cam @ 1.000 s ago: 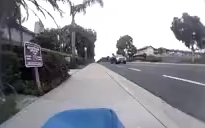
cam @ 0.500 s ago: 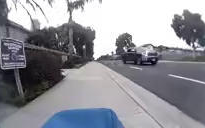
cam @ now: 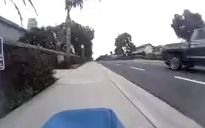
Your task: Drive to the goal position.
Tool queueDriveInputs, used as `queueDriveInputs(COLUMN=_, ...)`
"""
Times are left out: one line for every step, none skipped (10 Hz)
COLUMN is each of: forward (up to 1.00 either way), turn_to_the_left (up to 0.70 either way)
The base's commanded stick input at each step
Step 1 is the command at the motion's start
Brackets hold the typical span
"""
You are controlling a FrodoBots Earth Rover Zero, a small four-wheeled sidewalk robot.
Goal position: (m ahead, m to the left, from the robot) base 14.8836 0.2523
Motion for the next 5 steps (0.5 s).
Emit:
queueDriveInputs(forward=1.0, turn_to_the_left=0.27)
queueDriveInputs(forward=1.0, turn_to_the_left=0.27)
queueDriveInputs(forward=1.0, turn_to_the_left=0.16)
queueDriveInputs(forward=1.0, turn_to_the_left=0.0)
queueDriveInputs(forward=1.0, turn_to_the_left=0.0)
